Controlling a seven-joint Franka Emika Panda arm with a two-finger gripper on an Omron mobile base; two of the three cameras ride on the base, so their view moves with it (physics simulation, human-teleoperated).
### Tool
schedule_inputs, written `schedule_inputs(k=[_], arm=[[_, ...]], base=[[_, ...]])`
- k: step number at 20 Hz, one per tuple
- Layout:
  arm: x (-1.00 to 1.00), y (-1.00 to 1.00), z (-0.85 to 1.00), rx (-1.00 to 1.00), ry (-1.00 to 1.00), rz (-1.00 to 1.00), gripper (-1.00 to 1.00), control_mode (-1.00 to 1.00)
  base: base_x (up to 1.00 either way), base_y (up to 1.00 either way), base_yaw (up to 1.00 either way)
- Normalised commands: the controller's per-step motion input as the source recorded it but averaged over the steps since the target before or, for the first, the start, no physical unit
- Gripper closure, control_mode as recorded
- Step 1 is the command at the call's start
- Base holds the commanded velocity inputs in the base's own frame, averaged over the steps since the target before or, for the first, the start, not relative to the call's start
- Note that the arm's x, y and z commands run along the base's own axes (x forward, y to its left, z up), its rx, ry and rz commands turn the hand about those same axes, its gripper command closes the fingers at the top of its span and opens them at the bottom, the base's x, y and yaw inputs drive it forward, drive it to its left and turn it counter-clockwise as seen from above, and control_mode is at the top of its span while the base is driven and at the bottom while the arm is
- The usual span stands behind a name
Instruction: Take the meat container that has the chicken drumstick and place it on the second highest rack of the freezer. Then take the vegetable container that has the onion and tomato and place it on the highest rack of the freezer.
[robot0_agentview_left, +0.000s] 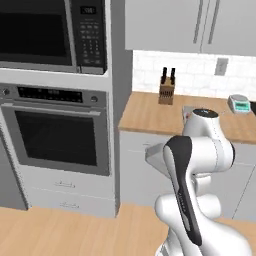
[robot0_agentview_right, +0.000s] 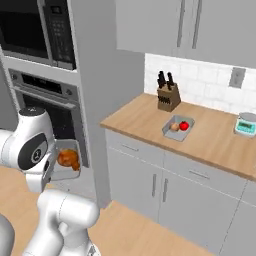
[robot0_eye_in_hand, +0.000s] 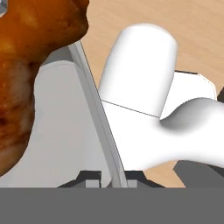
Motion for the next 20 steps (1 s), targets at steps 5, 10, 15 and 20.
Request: schedule_inputs(k=[5, 10, 15, 20], arm=[[0.00, 0.00, 0.00, 0.00, 0.00, 0.00, 1.00, 1.00], [0.00, 0.00, 0.00, 0.00, 0.00, 0.00, 1.00, 1.00], [0.00, 0.00, 0.00, 0.00, 0.00, 0.00, 1.00, 1.00], [0.00, 0.00, 0.00, 0.00, 0.00, 0.00, 1.00, 1.00]], base=[[0.04, 0.79, 0.84], [0.75, 0.95, 0.51], [1.00, 0.96, 0.18], [1.00, 0.90, 0.09]])
